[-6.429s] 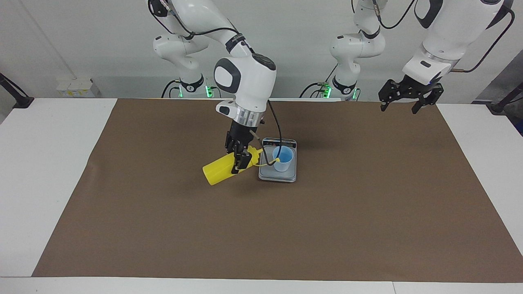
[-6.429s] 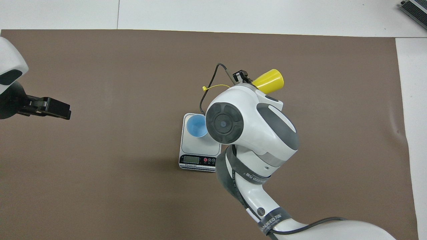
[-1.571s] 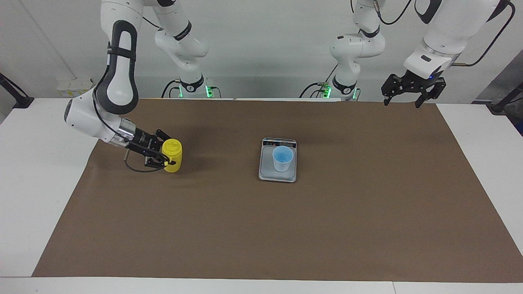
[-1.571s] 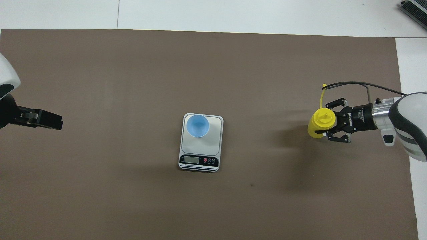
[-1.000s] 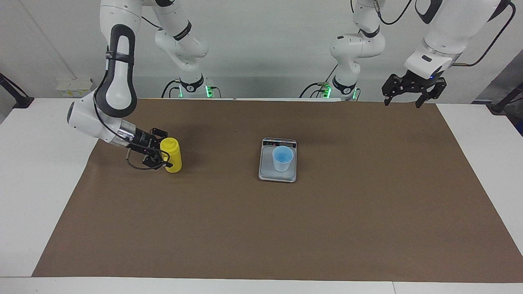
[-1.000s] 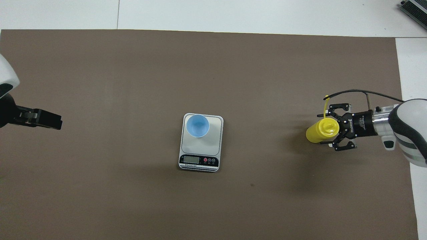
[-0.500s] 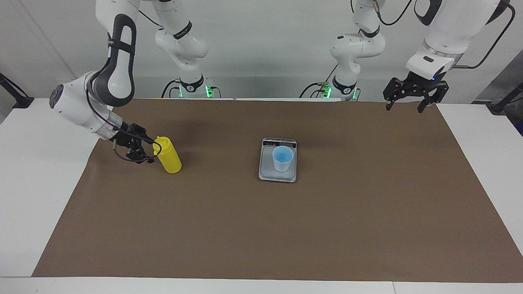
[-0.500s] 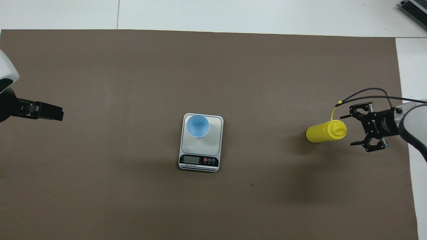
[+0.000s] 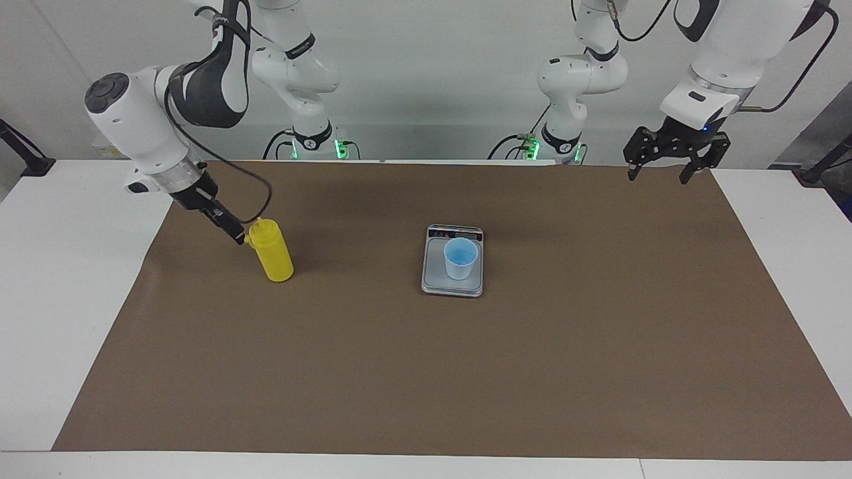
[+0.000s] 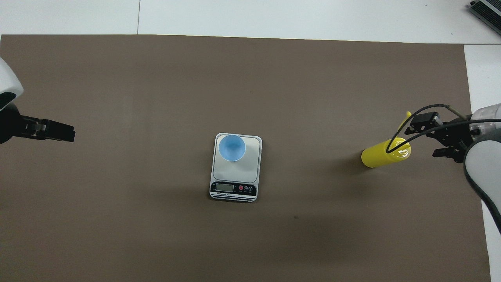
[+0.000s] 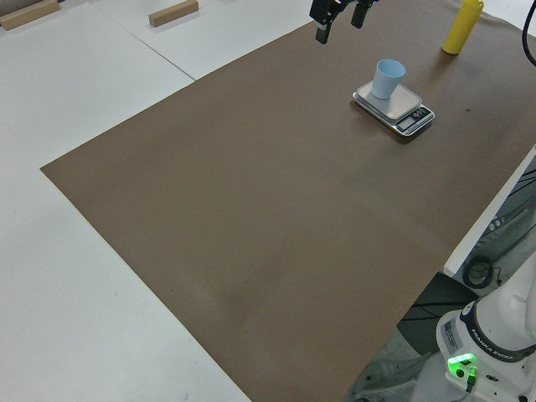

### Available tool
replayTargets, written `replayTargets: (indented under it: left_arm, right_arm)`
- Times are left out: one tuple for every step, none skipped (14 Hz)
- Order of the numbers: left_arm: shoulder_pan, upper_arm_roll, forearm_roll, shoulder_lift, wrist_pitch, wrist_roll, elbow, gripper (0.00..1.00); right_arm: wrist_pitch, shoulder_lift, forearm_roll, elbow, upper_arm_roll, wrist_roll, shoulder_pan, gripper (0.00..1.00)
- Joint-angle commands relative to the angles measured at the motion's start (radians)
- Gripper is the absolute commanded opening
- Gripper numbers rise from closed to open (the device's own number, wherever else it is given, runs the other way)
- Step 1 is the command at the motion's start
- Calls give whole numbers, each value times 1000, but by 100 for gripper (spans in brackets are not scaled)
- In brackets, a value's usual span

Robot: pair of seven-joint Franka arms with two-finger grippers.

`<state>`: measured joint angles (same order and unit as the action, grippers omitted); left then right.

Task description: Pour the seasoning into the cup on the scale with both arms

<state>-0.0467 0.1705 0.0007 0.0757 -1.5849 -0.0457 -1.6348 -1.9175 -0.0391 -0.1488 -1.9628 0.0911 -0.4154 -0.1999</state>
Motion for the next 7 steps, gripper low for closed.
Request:
replayTargets:
  left_arm:
    - [-12, 4, 8, 30, -12, 1, -34, 100]
    - [-10, 6, 8, 30, -10, 1, -34, 100]
    - [-10, 6, 8, 30, -12, 1, -34, 100]
    - [-12, 6, 8, 30, -12, 1, -34, 100]
    - [-12, 4, 8, 30, -12, 1, -34, 100]
    - [-12, 4, 8, 30, -10, 1, -34, 100]
    - [-12, 4, 8, 30, -12, 1, -34, 100]
  right_arm:
    - [38, -31, 107, 13, 5, 70, 78, 100]
    - [52, -30, 154, 30, 5, 70, 118, 100]
    - [58, -31, 184, 41, 5, 70, 149, 100]
    - [69, -31, 199, 59, 5, 70, 174, 100]
    - [81, -27, 212, 82, 5, 70, 198, 100]
    - [92, -22, 230, 102, 5, 72, 212, 100]
    - [107, -19, 238, 123, 7, 78, 218, 100]
